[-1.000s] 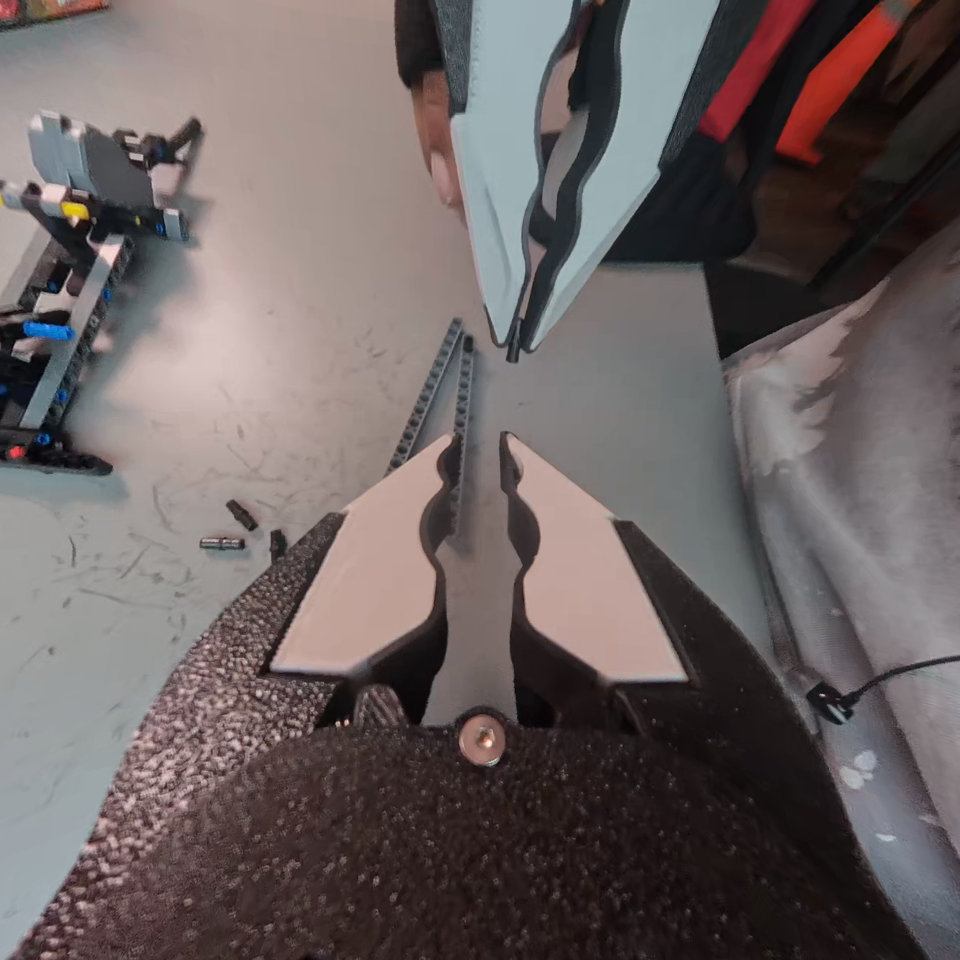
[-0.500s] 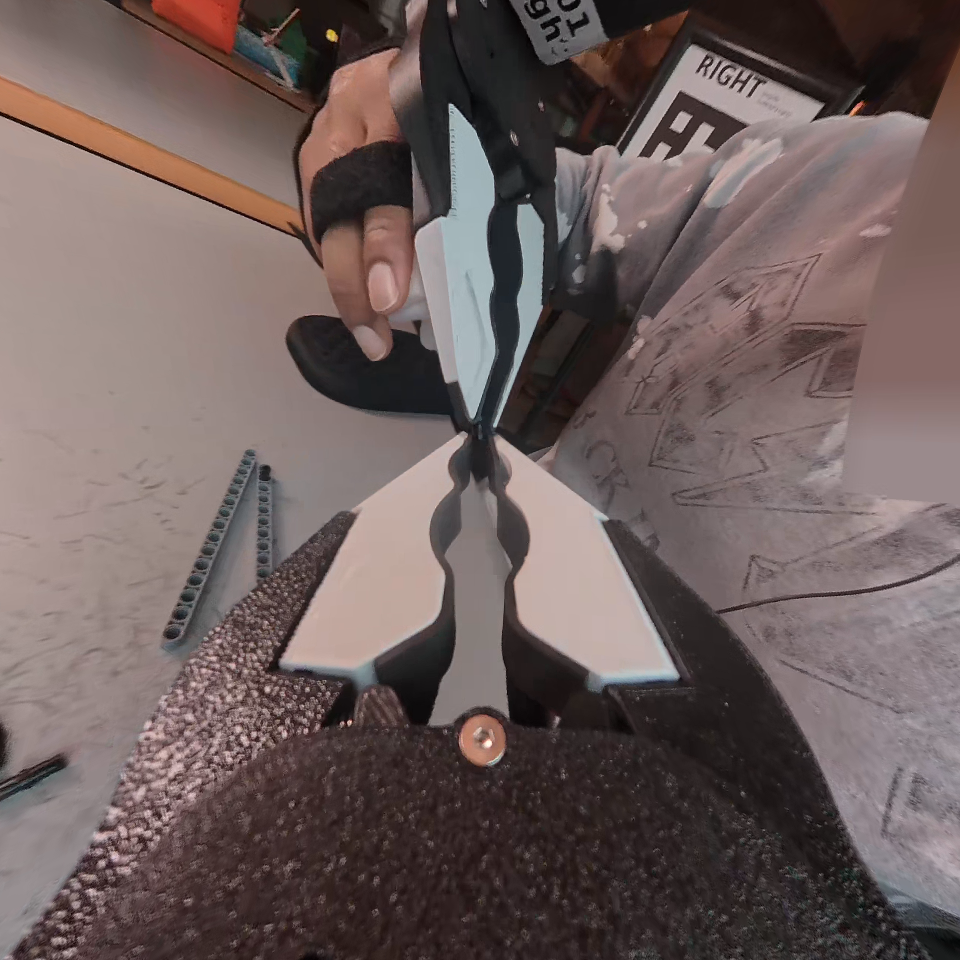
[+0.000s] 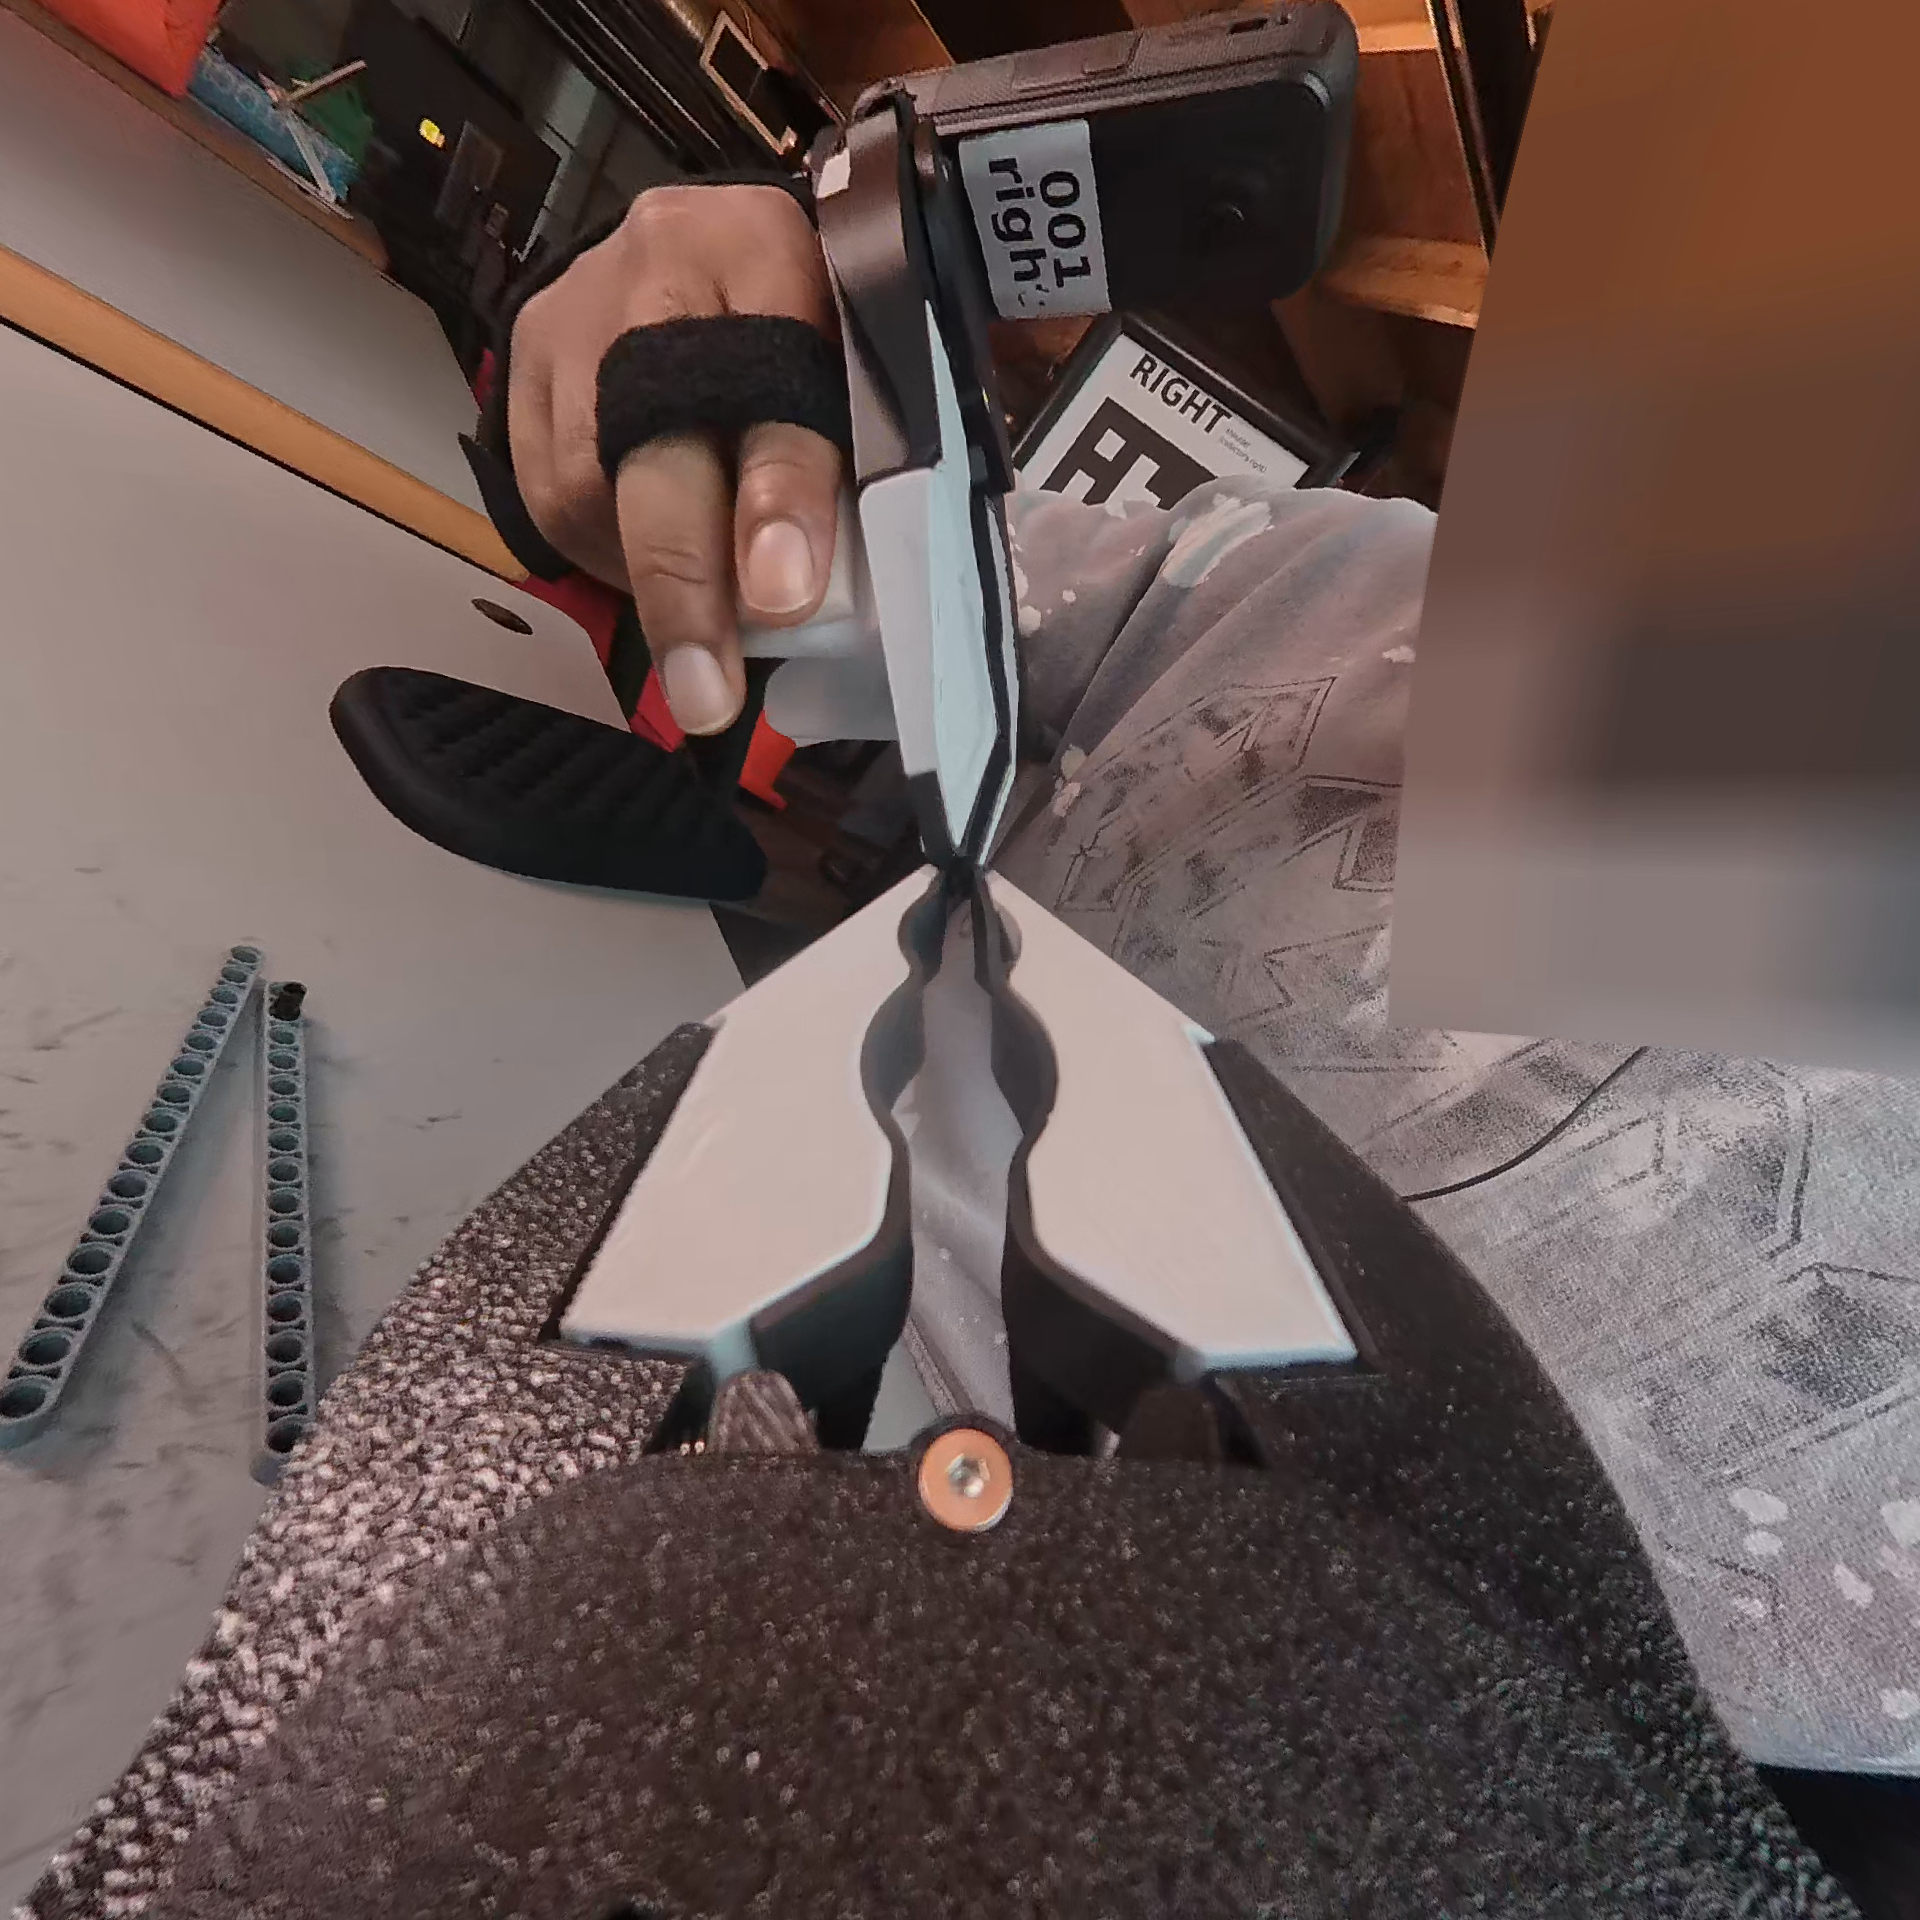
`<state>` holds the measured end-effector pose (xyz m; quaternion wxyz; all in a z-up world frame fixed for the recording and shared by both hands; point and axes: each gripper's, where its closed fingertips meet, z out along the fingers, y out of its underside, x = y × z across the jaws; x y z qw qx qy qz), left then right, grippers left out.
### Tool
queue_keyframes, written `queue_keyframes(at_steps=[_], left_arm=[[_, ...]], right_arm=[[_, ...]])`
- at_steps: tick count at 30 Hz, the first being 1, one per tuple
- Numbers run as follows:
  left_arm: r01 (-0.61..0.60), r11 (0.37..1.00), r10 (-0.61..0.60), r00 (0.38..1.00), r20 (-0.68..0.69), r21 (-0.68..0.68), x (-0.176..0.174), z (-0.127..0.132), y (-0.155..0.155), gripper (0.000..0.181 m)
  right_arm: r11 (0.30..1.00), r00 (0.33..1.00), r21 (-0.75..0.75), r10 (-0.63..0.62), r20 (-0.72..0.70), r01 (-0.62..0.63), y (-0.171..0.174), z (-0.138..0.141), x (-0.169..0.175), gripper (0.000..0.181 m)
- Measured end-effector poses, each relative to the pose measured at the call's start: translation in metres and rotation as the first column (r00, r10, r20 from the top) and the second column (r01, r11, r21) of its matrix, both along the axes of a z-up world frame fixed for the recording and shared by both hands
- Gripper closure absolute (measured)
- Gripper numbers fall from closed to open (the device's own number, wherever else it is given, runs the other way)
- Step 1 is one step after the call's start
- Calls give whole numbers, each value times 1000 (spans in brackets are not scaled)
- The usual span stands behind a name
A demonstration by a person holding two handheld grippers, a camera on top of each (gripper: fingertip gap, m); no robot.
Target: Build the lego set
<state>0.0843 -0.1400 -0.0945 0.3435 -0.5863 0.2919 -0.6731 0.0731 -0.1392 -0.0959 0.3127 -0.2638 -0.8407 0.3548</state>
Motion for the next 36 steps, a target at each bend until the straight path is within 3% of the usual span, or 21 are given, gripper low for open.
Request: queue_keyframes(at_steps=[16, 18, 20, 23, 27, 30, 36], left_arm=[[25, 999, -24, 999, -31, 26, 4, -4, -6, 176], [2, 1000, -1, 999, -54, 28, 3, -7, -2, 176], [-86, 994, 96, 985, -147, 73, -1, -17, 12, 170], [-226, 940, 320, 844, -430, 255, -20, -56, 41, 155], [-236, 912, 407, 637, -655, 337, -34, -104, 57, 150], [-201, 910, 411, 562, -718, 363, -31, -120, 58, 151], [-165, 904, 422, 487, -765, 393, -31, -133, 58, 157]], right_arm=[[1000, 999, -7, 30, 33, -30, -6, -1, 4, 177], [1000, 998, -5, 3, 65, -3, -1, -5, 4, 177], [999, 992, 15, -41, 123, 40, 13, -15, 5, 177], [983, 940, 91, -182, 287, 162, 62, -47, 14, 178], [956, 817, 199, -290, 498, 217, 97, -98, 31, 178], [952, 764, 233, -298, 572, 197, 98, -118, 35, 177], [951, 725, 250, -303, 619, 184, 96, -124, 34, 177]])
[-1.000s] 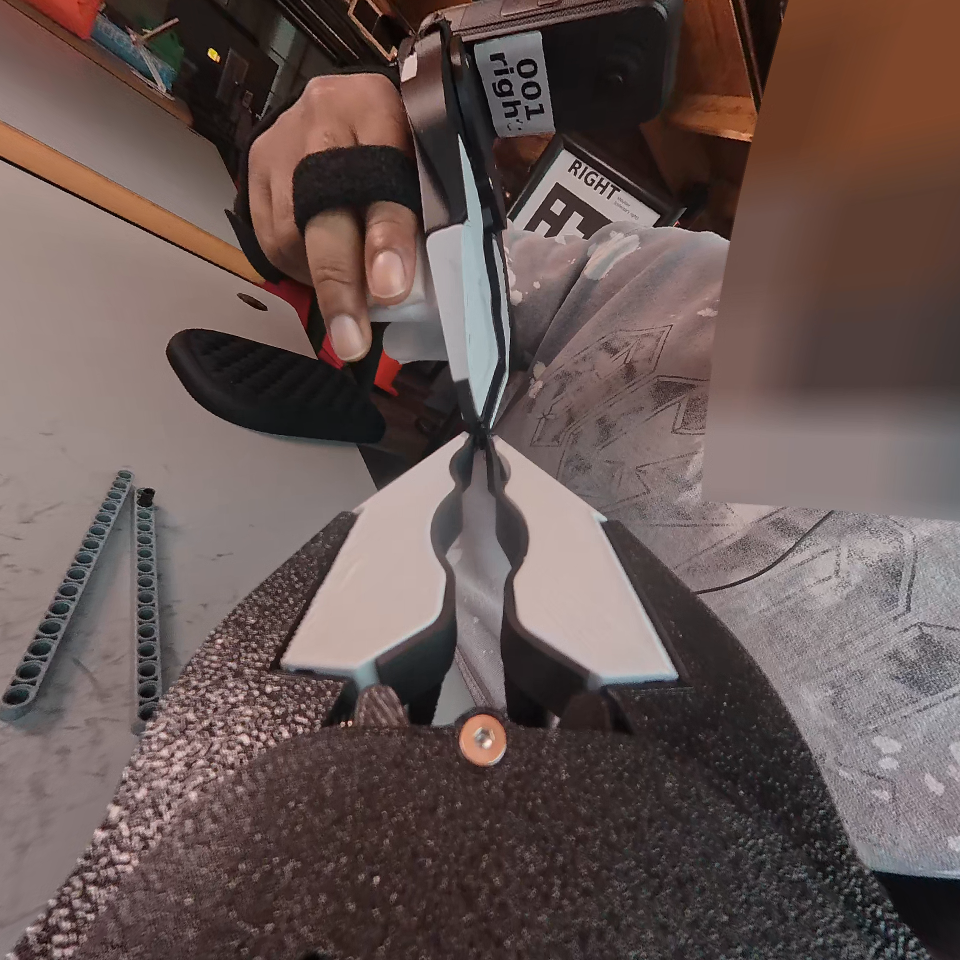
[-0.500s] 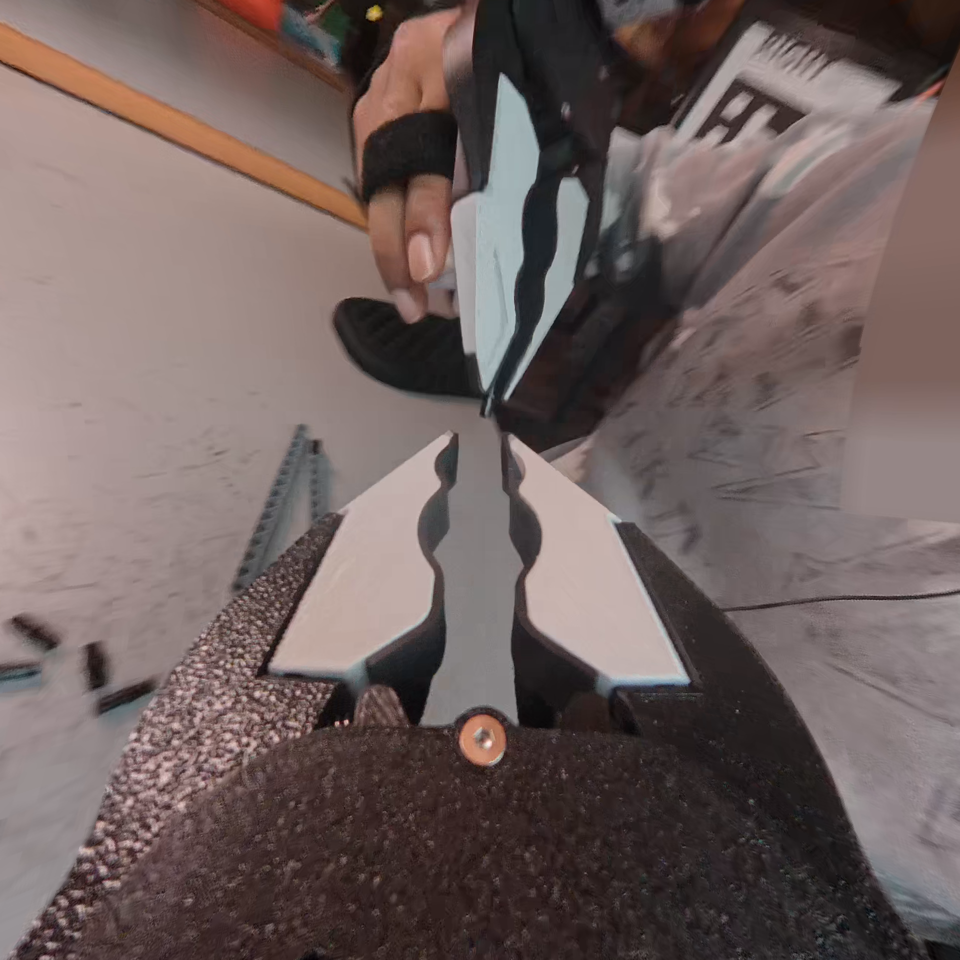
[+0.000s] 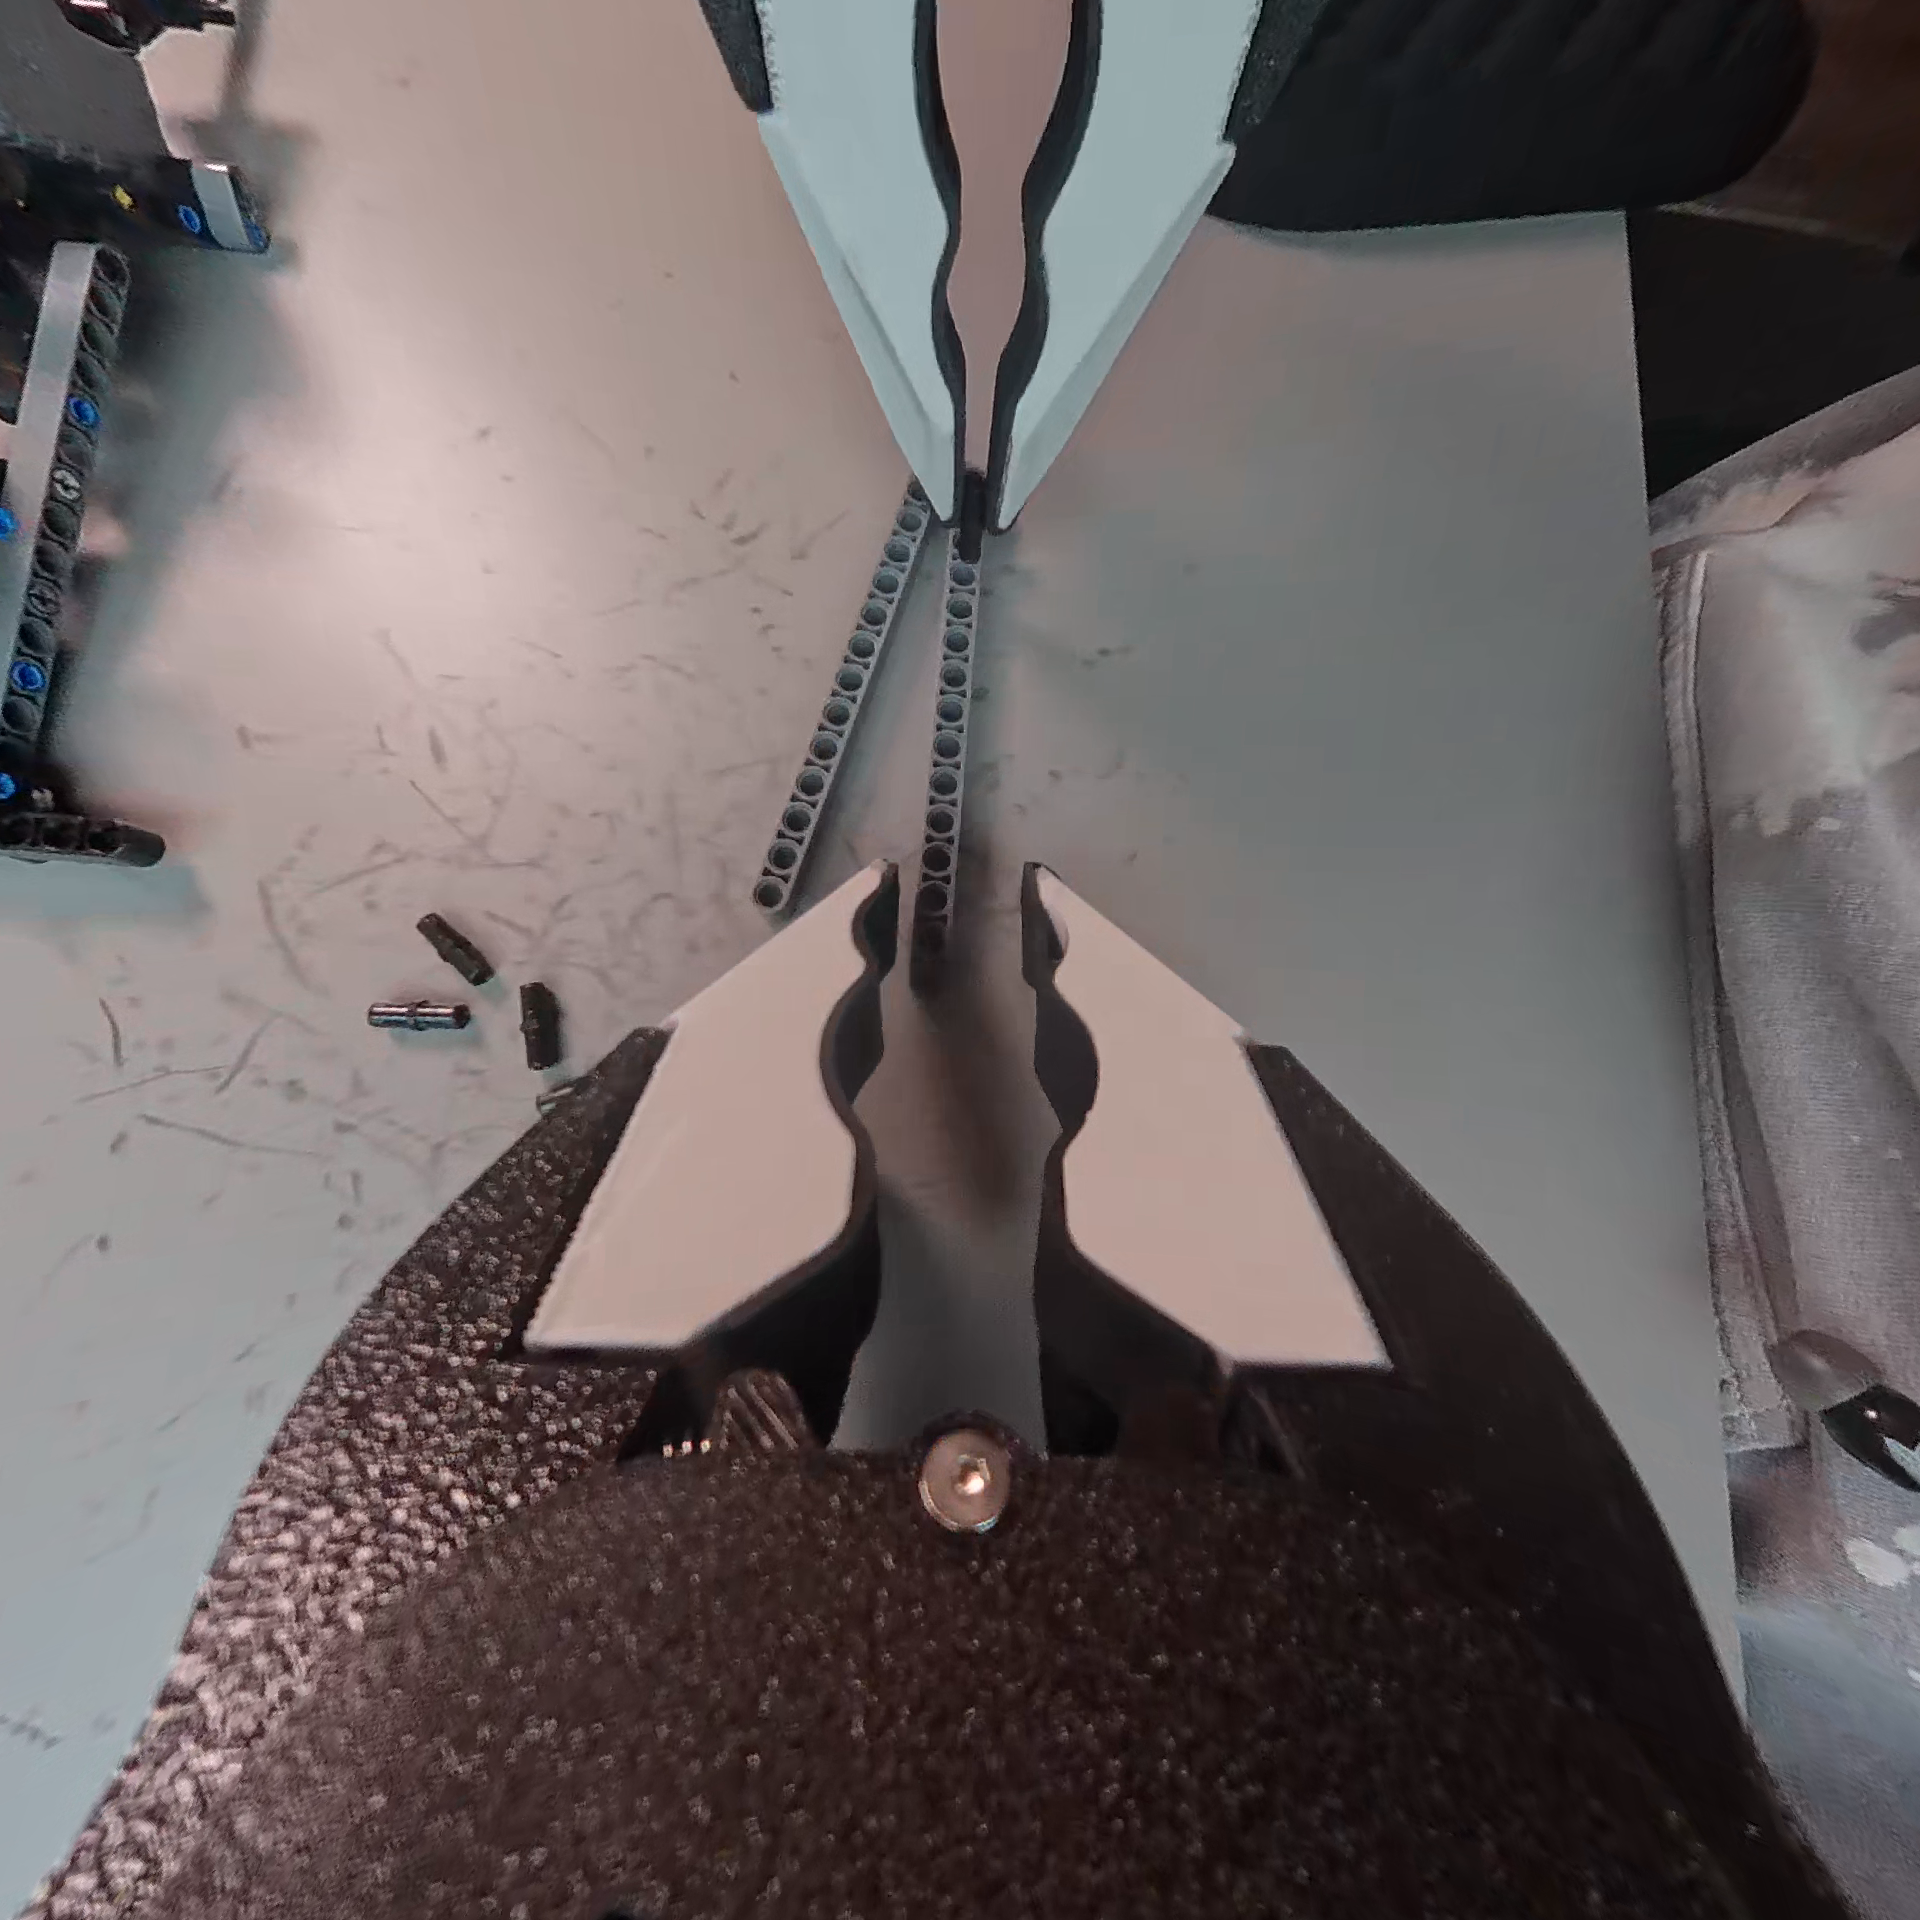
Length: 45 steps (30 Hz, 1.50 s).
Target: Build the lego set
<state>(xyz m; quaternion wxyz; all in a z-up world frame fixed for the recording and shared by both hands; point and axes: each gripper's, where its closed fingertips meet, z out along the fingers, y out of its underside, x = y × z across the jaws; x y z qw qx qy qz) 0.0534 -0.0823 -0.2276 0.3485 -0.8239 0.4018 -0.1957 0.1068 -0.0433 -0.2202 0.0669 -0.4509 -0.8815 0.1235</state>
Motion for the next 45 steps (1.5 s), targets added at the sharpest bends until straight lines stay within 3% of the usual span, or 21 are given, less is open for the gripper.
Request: queue_keyframes(at_steps=[10, 45], left_arm=[[22, 1000, -21, 997, -73, 15, 2, -9, -2, 173], [0, 999, 3, 996, -94, 35, 1, -9, -1, 173]], right_arm=[[1000, 999, 22, 0, 51, -1, 0, -3, -2, 177], [988, 994, 143, 41, 102, -55, -2, -7, -2, 178]])
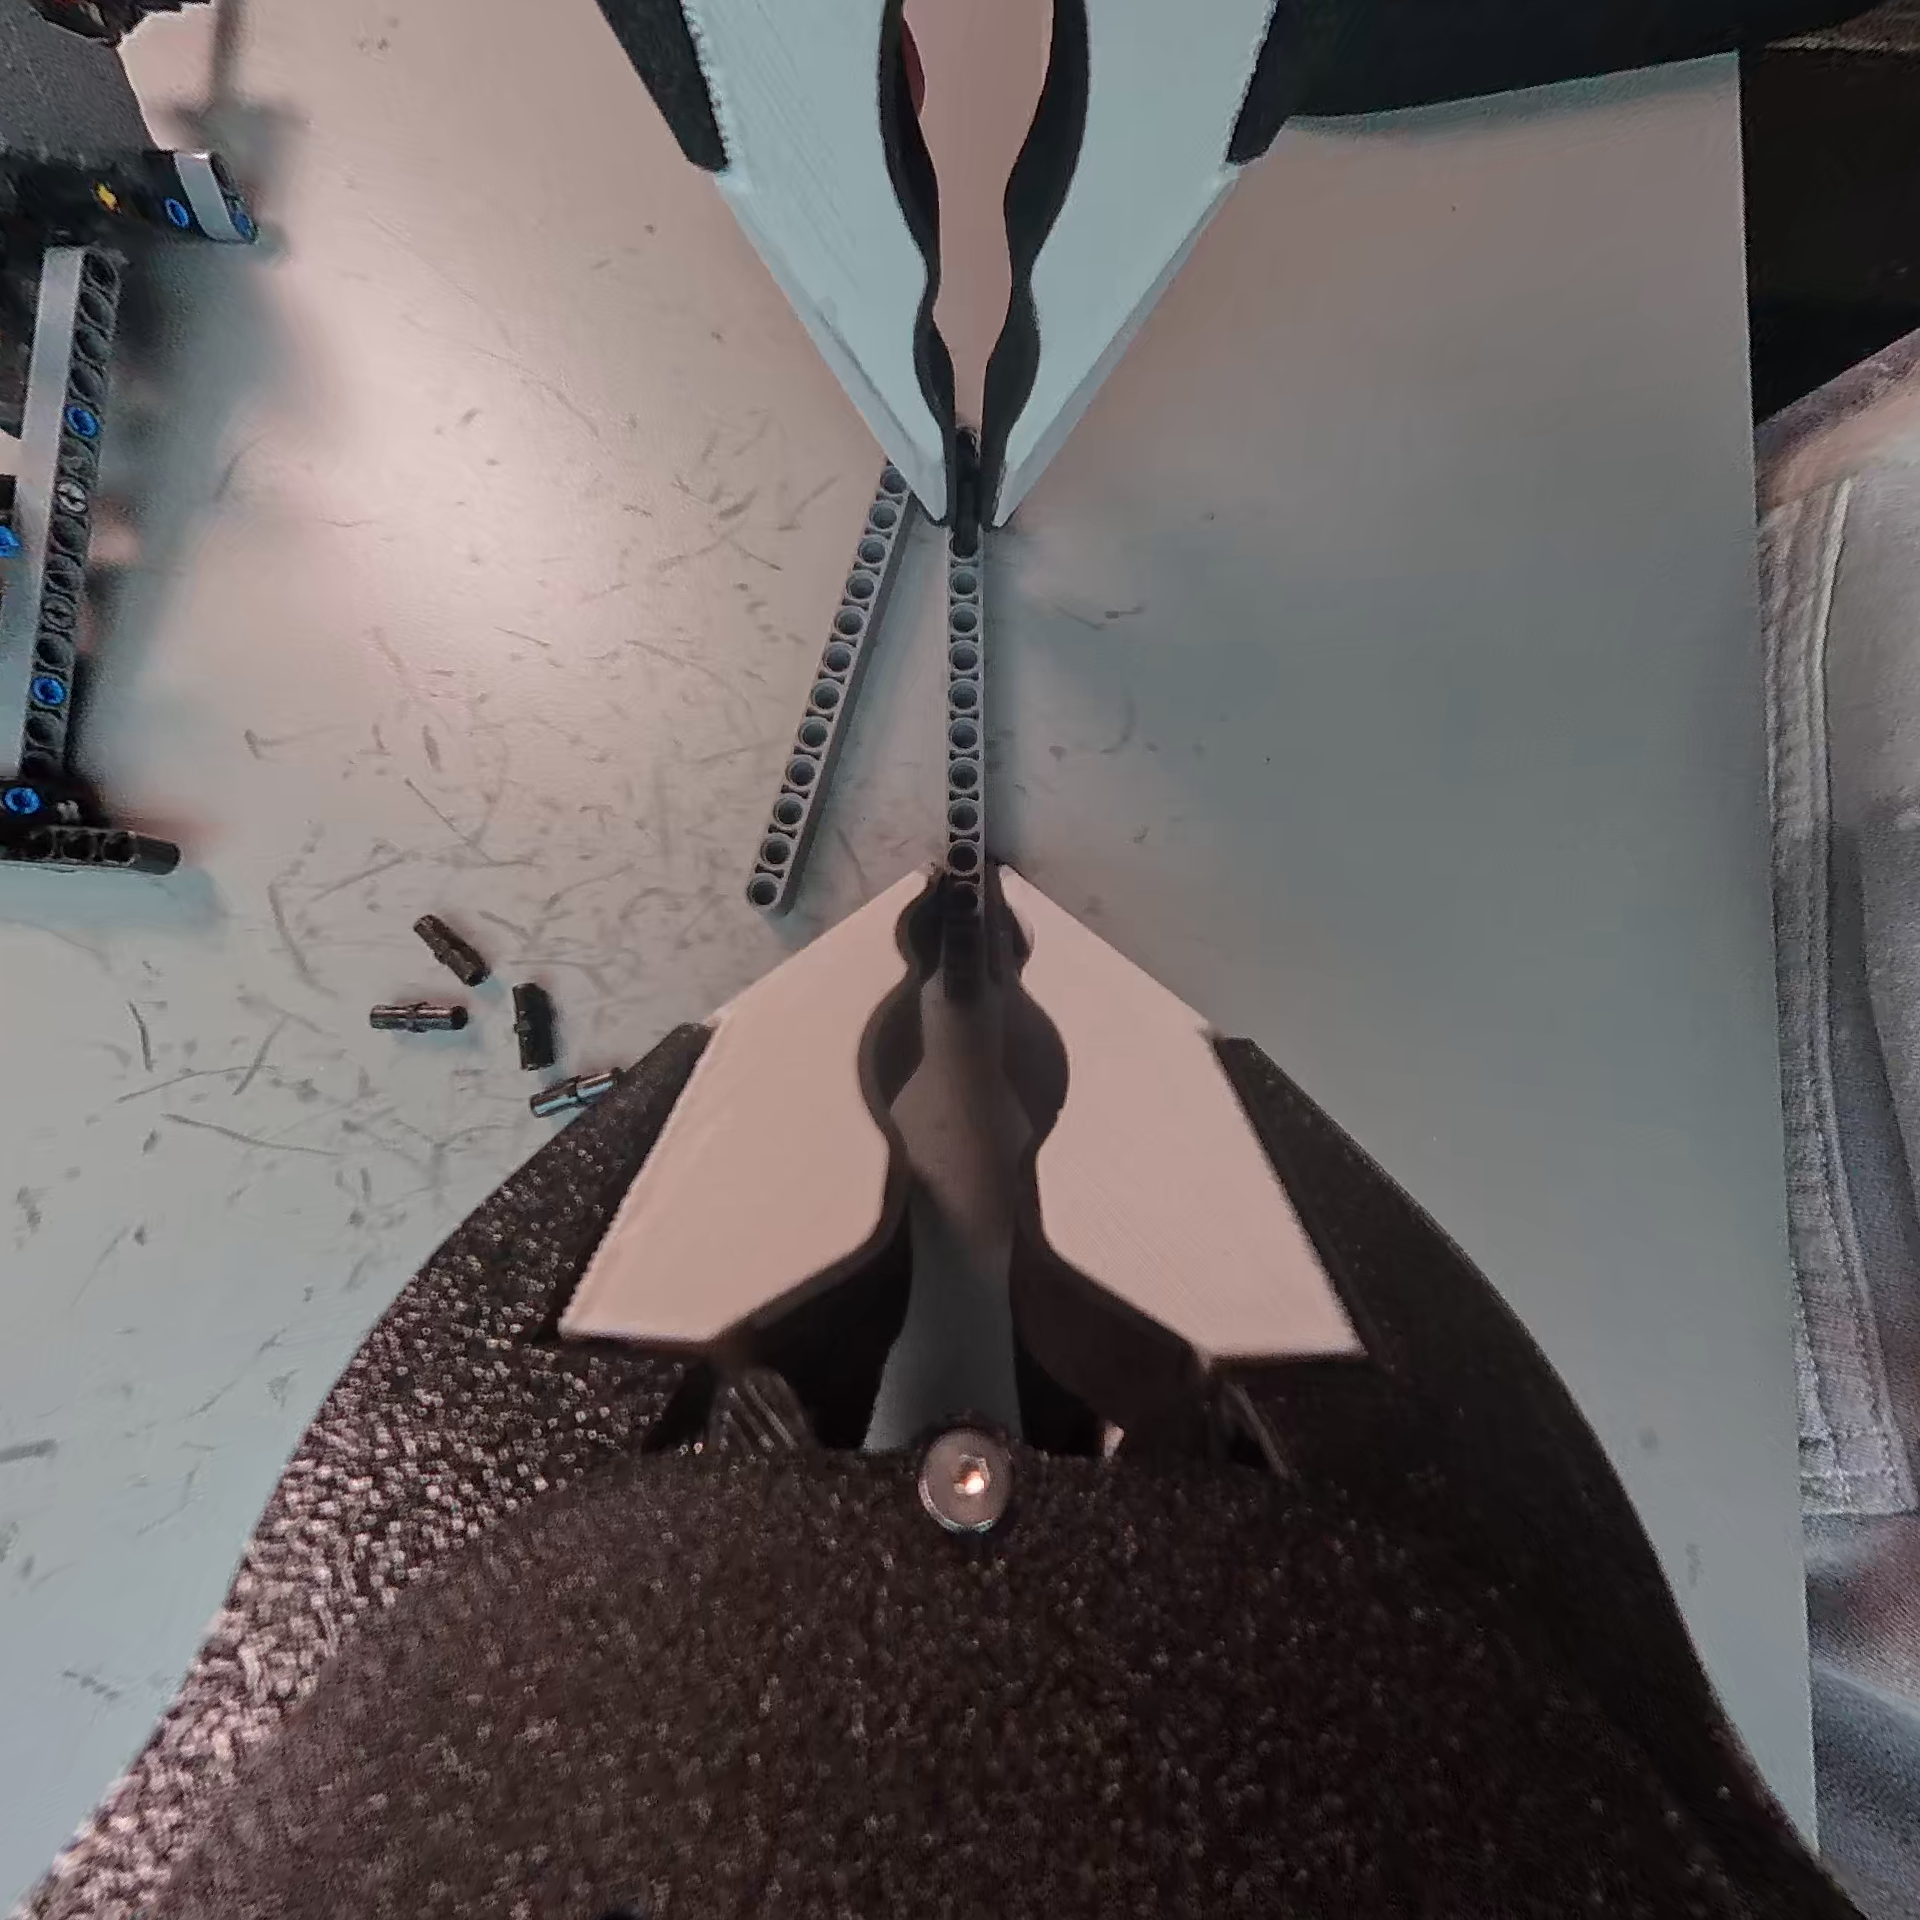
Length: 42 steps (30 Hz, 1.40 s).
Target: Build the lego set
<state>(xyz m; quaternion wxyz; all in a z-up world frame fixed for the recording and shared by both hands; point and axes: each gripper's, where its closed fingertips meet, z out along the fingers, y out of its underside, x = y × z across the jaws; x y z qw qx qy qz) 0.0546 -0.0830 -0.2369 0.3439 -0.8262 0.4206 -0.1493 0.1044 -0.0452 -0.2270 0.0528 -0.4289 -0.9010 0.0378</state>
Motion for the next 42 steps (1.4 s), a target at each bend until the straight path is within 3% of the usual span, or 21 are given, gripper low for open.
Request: queue_keyframes(at_steps=[9, 16, 21, 24, 29, 36, 39, 42], left_arm=[[-3, 1000, 3, 1000, -4, 8, 0, 0, 0, 173], [0, 1000, 0, 1000, -1, 3, 0, 0, 0, 173], [-1, 1000, 1, 1000, -5, 11, 0, 0, 0, 173], [-1, 1000, 1, 1000, 2, 2, 0, 0, 0, 173], [-1, 1000, 2, 1000, -3, 9, 0, 0, 0, 173], [-1, 1000, 1, 1000, -2, 5, 0, 0, 0, 173], [-1, 1000, 1, 1000, 2, 1, -1, 0, 0, 173], [3, 1000, -3, 1000, 1, 5, -1, 0, 0, 173]], right_arm=[[998, 997, -1, 71, 44, -71, -2, -5, -1, 178], [1000, 999, -15, -1, 47, 2, -2, -6, -2, 177], [995, 994, -94, -55, -97, 46, -4, 9, -3, 166], [992, 983, -99, -92, -160, 77, -1, 17, -5, 170], [988, 981, -123, -112, -161, 93, -4, 7, -4, 181], [991, 989, -99, -96, -112, 85, -3, 2, -4, 181], [986, 974, -132, -124, -192, 100, 0, 6, -7, 181], [936, 888, -310, -280, -365, 168, 7, 42, -18, 175]])
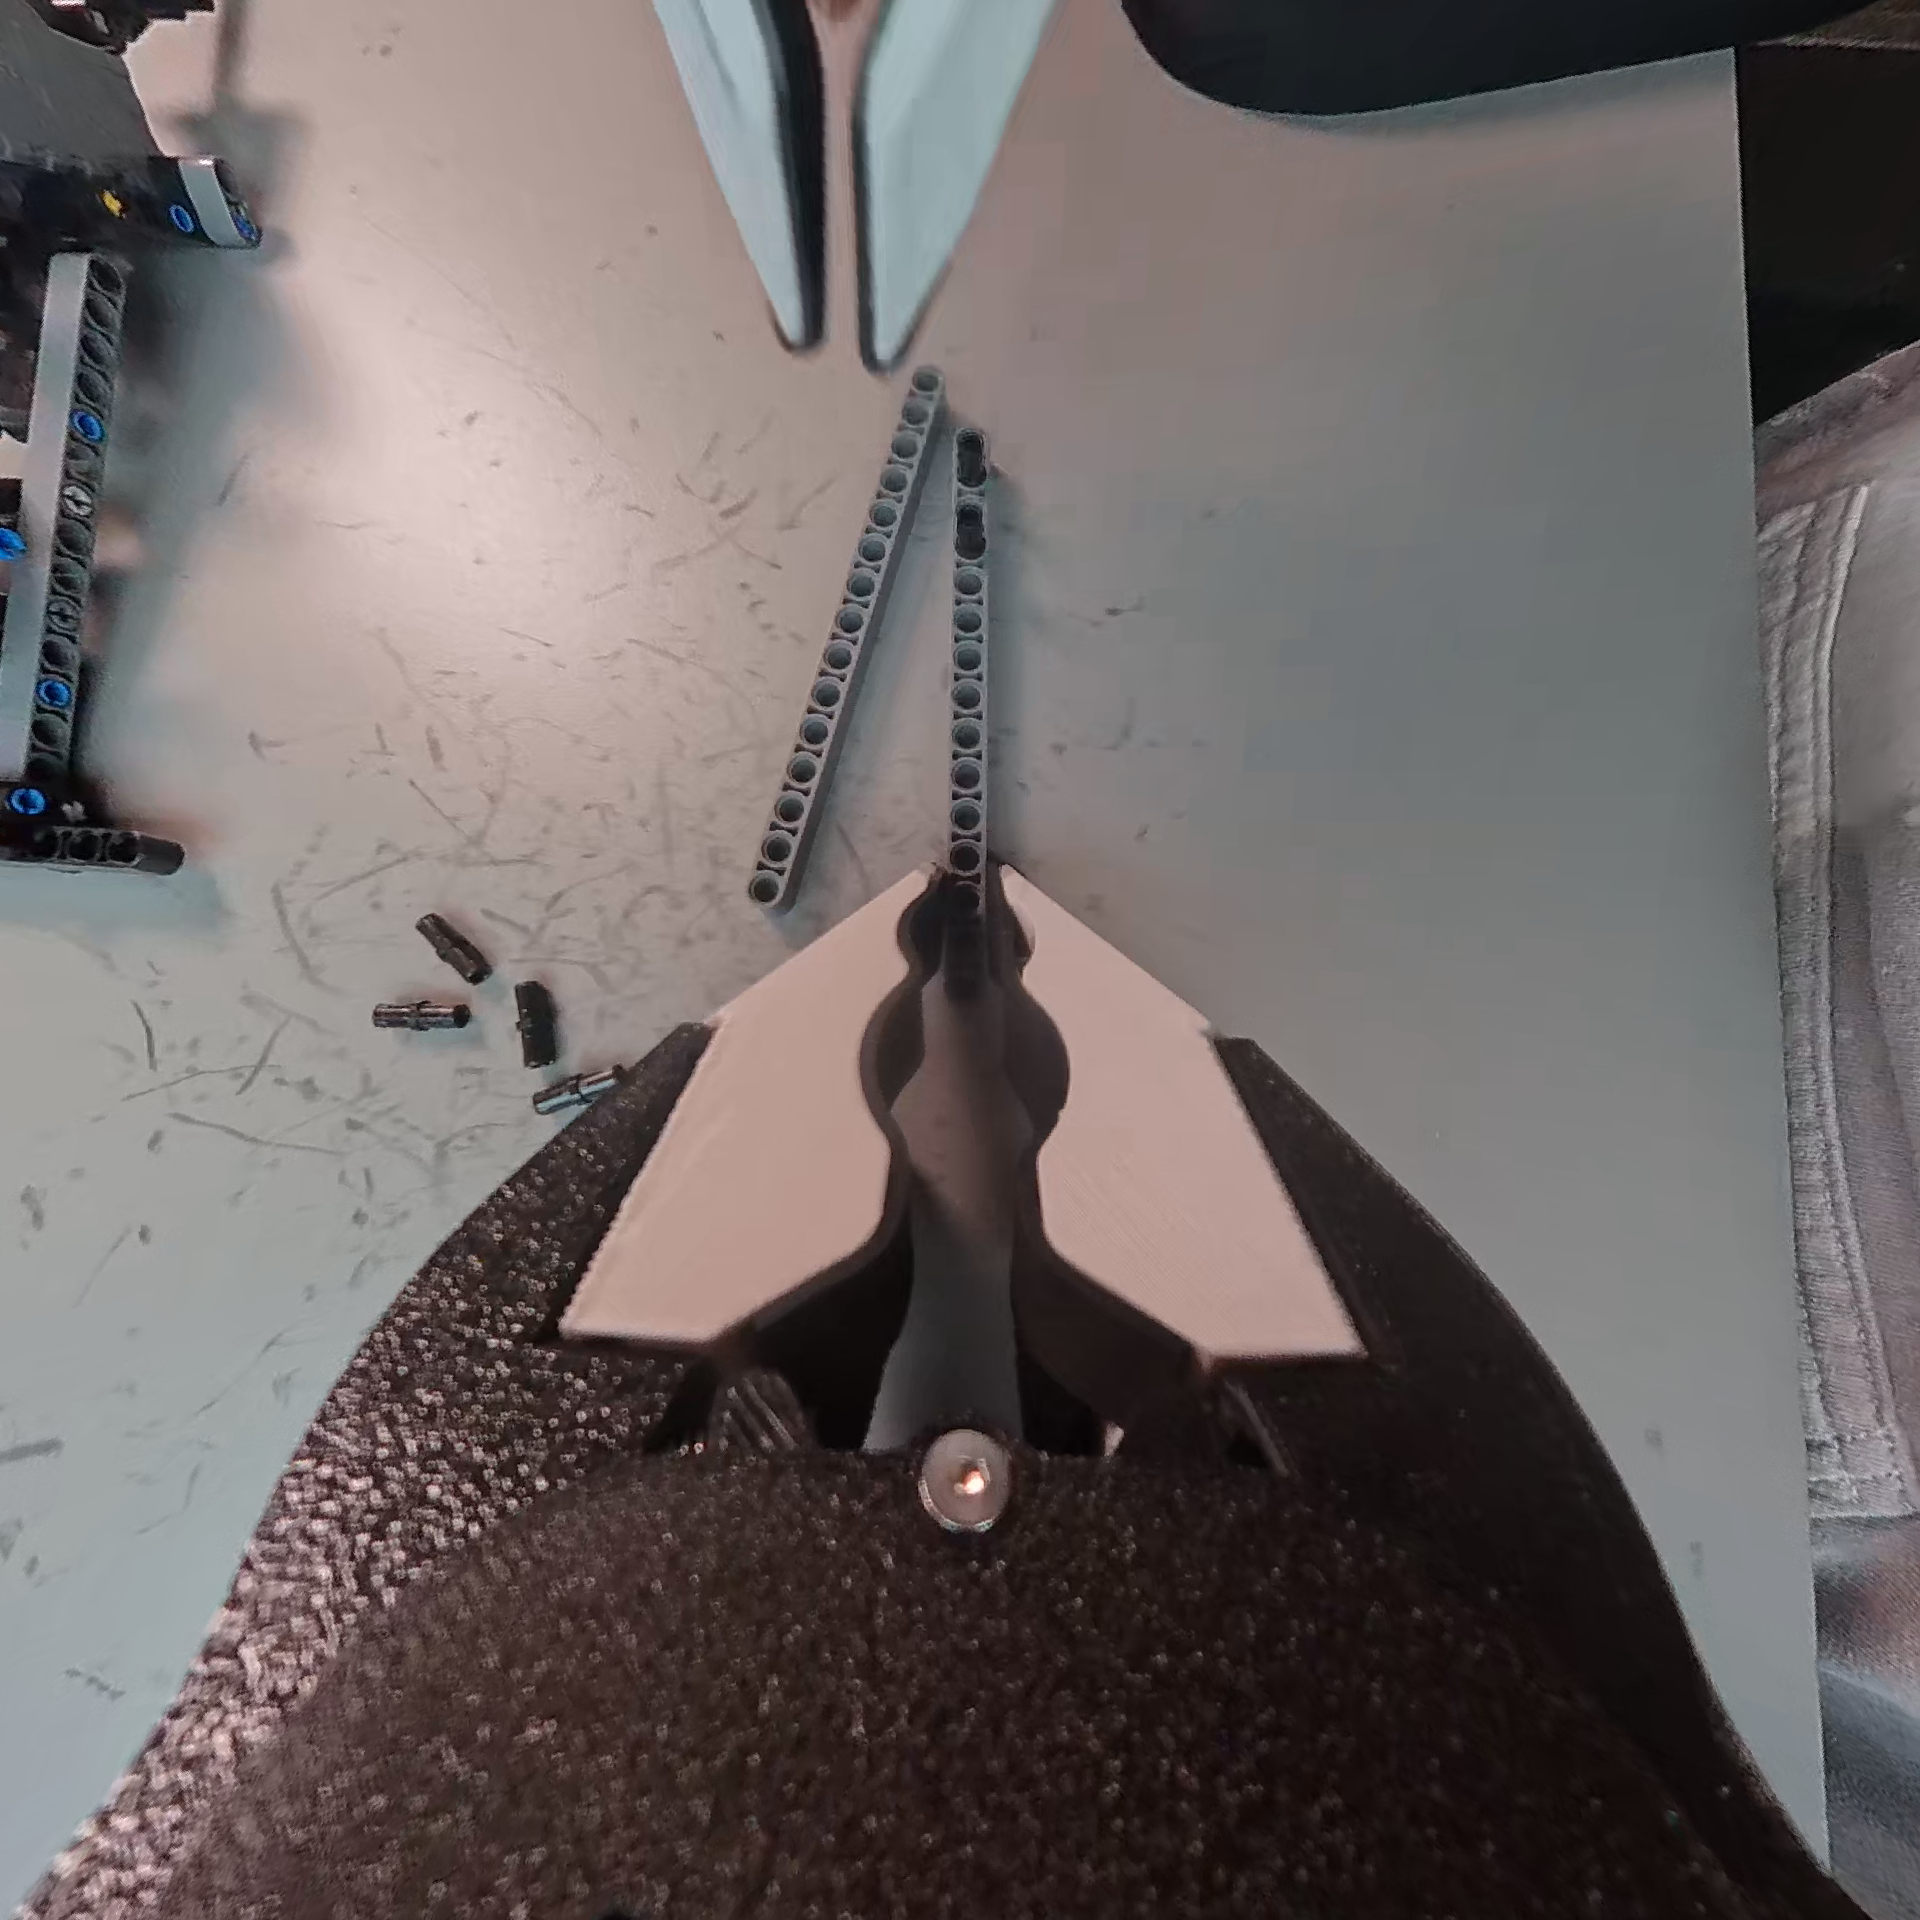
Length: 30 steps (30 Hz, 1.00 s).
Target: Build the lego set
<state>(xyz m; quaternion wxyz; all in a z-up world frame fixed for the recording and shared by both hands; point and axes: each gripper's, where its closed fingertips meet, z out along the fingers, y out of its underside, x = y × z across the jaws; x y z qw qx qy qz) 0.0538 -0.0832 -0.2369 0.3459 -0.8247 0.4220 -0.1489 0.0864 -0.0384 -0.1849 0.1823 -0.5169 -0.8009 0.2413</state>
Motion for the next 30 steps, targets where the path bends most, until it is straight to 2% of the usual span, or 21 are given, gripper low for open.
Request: queue_keyframes(at_steps=[2, 4, 9, 14, 15, 17, 19, 21, 23, 26, 30], left_arm=[[2, 1000, -2, 1000, 0, 0, 0, 0, 0, 173], [4, 1000, -4, 1000, 1, -1, 0, 0, 0, 173], [11, 1000, -11, 1000, -9, 12, 1, 0, -1, 173], [21, 1000, -20, 1000, -14, 22, 1, 1, -1, 172], [28, 999, -28, 1000, -6, 21, 1, 2, -2, 165], [38, 999, -38, 998, 57, 12, 1, 11, -4, 159], [13, 999, -18, 990, 140, 34, -6, 30, 1, 157], [-68, 994, 50, 979, 200, 89, -26, 51, 14, 158], [-178, 979, 151, 962, 228, 102, -53, 59, 28, 160], [-265, 963, 251, 949, 193, 53, -84, 43, 38, 160], [-227, 974, 223, 967, 123, 14, -84, 21, 35, 159]], right_arm=[[997, 988, -43, -65, -137, 59, 13, 26, 1, 169], [994, 974, -58, -105, -202, 96, 22, 33, 9, 165], [992, 943, -65, -126, -309, 112, 27, 14, 18, 165], [988, 898, -128, -133, -421, 86, 29, 3, 3, 167], [985, 885, -147, -147, -442, 91, 30, 2, -1, 170], [987, 880, -133, -140, -455, 89, 28, 1, -3, 169], [990, 848, -102, -140, -512, 102, 28, 7, -3, 169], [986, 823, -107, -167, -542, 129, 30, 8, -3, 169], [985, 801, -77, -172, -573, 157, 32, 13, -3, 169], [984, 778, -50, -165, -606, 170, 33, 20, -5, 169], [986, 773, -28, -146, -617, 164, 31, 21, -3, 170]])
